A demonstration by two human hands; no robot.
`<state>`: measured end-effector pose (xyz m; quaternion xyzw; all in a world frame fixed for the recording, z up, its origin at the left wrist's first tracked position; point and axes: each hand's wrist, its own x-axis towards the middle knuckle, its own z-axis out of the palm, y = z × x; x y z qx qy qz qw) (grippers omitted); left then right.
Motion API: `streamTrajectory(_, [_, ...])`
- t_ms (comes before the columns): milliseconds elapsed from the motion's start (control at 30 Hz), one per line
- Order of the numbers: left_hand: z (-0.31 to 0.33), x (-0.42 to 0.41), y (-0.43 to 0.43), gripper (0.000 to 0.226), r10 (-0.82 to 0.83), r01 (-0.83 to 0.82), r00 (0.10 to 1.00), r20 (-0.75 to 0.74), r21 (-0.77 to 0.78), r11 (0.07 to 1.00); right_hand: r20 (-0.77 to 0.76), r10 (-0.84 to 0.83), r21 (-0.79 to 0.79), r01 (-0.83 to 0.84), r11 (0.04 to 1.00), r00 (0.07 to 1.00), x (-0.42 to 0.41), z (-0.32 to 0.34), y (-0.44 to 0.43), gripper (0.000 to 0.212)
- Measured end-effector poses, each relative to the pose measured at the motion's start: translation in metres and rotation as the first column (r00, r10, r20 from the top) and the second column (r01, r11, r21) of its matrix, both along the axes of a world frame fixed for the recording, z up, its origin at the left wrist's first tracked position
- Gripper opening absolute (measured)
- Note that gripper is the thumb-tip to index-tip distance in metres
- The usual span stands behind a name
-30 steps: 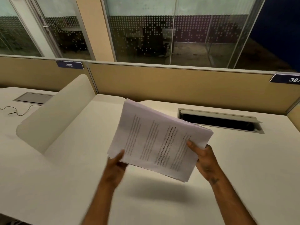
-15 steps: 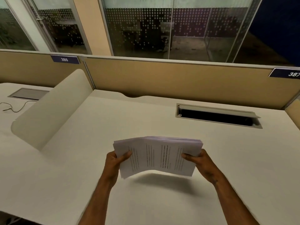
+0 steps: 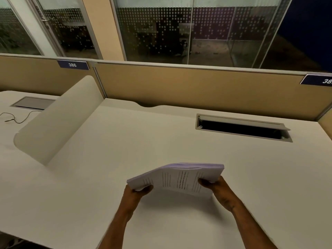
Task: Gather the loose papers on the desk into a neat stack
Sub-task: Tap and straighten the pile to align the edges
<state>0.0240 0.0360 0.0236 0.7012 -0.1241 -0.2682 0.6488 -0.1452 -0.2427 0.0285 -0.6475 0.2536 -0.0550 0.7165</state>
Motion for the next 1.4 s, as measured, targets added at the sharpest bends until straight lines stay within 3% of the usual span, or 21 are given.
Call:
streamTrajectory(100, [-0.002, -0.004, -0.006, 0.041, 0.058, -0.057, 0.998, -0.018, 0.025, 0.998, -0.029, -0.03, -0.003, 0.03, 1.0, 0.999, 0.003, 0.003, -0.001, 0.041])
streamTrajectory(233, [0.01, -0.001, -0.013, 0.024, 0.115, -0.113, 0.992, -0.06, 0.032, 0.993, -0.013, -0.046, -0.009, 0.046, 0.999, 0.999, 0.003, 0.018, -0.012, 0.028])
streamTrajectory(333, [0.027, 0.009, -0.019, 0.035, 0.157, -0.161, 0.986, -0.063, -0.071, 0.984, 0.076, -0.046, 0.053, 0.042, 0.998, 0.996, -0.007, 0.027, -0.023, 0.033])
streamTrajectory(433, [0.046, 0.01, -0.033, 0.043, 0.188, -0.208, 0.977, -0.104, -0.235, 0.949, 0.179, -0.12, 0.235, 0.076, 0.969, 0.977, -0.007, 0.03, -0.016, 0.044])
streamTrajectory(533, [0.056, -0.002, -0.051, 0.034, 0.164, -0.226, 0.965, -0.204, -0.332, 0.916, 0.302, -0.112, 0.248, 0.036, 0.968, 0.947, 0.02, 0.05, 0.01, 0.048])
streamTrajectory(600, [0.054, -0.015, -0.062, 0.032, 0.153, -0.255, 0.944, -0.292, -0.353, 0.9, 0.356, -0.253, 0.351, 0.122, 0.928, 0.9, 0.041, 0.068, 0.023, 0.046])
streamTrajectory(667, [0.047, -0.029, -0.067, 0.042, 0.125, -0.253, 0.93, -0.347, -0.352, 0.901, 0.379, -0.354, 0.379, 0.206, 0.902, 0.855, 0.053, 0.08, 0.029, 0.043])
streamTrajectory(767, [0.039, -0.029, -0.052, 0.08, 0.076, -0.212, 0.923, -0.376, -0.334, 0.919, 0.385, -0.363, 0.282, 0.266, 0.922, 0.849, 0.056, 0.093, 0.027, 0.035])
streamTrajectory(833, [0.041, -0.006, -0.033, 0.077, 0.163, -0.25, 0.938, -0.306, -0.27, 0.93, 0.367, -0.306, 0.18, 0.255, 0.95, 0.878, 0.053, 0.097, 0.021, 0.034])
streamTrajectory(900, [0.054, 0.024, -0.019, 0.093, 0.215, -0.235, 0.968, -0.132, -0.169, 0.957, 0.338, -0.23, 0.082, 0.215, 0.973, 0.913, 0.049, 0.099, 0.013, 0.034])
streamTrajectory(1000, [0.085, 0.047, -0.021, 0.12, -0.018, 0.026, 0.99, 0.142, -0.052, 0.998, 0.271, -0.121, -0.052, 0.14, 0.989, 0.955, 0.049, 0.1, 0.007, 0.032])
streamTrajectory(1033, [0.093, 0.048, -0.026, 0.114, -0.12, 0.128, 0.98, 0.161, -0.041, 0.991, 0.254, -0.098, -0.073, 0.12, 0.99, 0.962, 0.05, 0.099, 0.007, 0.031])
streamTrajectory(1100, [0.102, 0.046, -0.038, 0.078, -0.229, 0.244, 0.958, 0.173, -0.067, 0.967, 0.234, -0.082, -0.091, 0.106, 0.99, 0.969, 0.052, 0.097, 0.009, 0.031])
streamTrajectory(1200, [0.105, 0.037, -0.054, 0.037, -0.154, 0.172, 0.978, 0.14, -0.127, 0.977, 0.223, -0.082, -0.084, 0.102, 0.991, 0.971, 0.054, 0.095, 0.012, 0.033])
streamTrajectory(1400, [0.068, 0.017, -0.047, 0.032, -0.066, 0.076, 0.996, 0.064, -0.164, 0.984, 0.173, -0.033, -0.052, 0.043, 0.998, 0.984, 0.044, 0.067, 0.012, 0.04])
